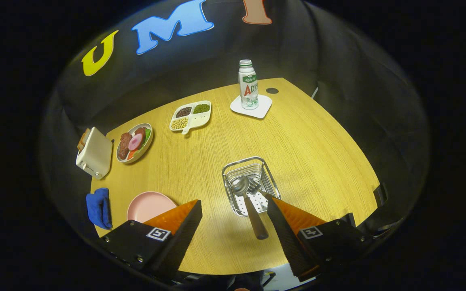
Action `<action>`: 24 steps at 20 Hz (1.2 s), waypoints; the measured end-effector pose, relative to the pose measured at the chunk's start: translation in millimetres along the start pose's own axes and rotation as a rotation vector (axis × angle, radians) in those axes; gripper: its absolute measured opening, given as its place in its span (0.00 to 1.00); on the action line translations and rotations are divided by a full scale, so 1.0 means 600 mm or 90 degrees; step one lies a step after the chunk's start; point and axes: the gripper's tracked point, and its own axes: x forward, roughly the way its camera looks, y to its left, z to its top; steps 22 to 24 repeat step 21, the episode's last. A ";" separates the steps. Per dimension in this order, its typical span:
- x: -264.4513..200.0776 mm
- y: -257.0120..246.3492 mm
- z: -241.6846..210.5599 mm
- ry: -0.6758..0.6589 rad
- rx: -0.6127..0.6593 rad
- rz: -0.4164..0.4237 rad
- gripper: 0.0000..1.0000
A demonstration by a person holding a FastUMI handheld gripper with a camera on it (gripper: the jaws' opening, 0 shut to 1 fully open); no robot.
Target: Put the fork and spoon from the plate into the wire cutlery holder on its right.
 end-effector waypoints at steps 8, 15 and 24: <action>-0.060 0.024 0.109 -0.168 -0.020 0.029 1.00; -0.188 0.045 0.246 -0.388 -0.092 0.004 1.00; -0.304 0.069 0.321 -0.554 -0.128 -0.019 0.99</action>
